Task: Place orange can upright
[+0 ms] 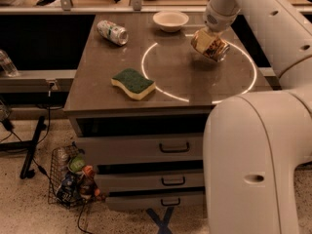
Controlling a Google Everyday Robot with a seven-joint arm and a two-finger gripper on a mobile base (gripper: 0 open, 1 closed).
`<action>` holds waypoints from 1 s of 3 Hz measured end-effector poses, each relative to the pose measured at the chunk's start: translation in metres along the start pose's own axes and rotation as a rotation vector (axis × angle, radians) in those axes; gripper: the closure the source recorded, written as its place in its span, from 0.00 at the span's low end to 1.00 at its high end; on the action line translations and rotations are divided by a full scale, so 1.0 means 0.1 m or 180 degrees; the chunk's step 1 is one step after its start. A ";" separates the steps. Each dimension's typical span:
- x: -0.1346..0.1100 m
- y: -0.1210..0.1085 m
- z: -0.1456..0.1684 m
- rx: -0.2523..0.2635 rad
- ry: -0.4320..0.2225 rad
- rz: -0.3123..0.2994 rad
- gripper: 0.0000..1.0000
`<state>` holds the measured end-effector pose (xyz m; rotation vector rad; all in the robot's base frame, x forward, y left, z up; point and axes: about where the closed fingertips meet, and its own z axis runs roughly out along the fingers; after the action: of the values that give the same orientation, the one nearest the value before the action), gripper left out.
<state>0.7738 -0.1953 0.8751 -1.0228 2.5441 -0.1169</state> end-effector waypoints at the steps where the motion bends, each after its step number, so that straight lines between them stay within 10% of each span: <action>1: -0.18 0.08 -0.41 -0.0155 -0.0499 -0.0002 1.00; 3: -0.28 0.15 -0.81 -0.0675 -0.1555 0.0241 1.00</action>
Offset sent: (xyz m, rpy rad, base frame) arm -0.0409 0.0171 0.1163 0.5743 -0.2753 0.1191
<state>0.7505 -0.1709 0.9554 -0.8943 2.1690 0.3857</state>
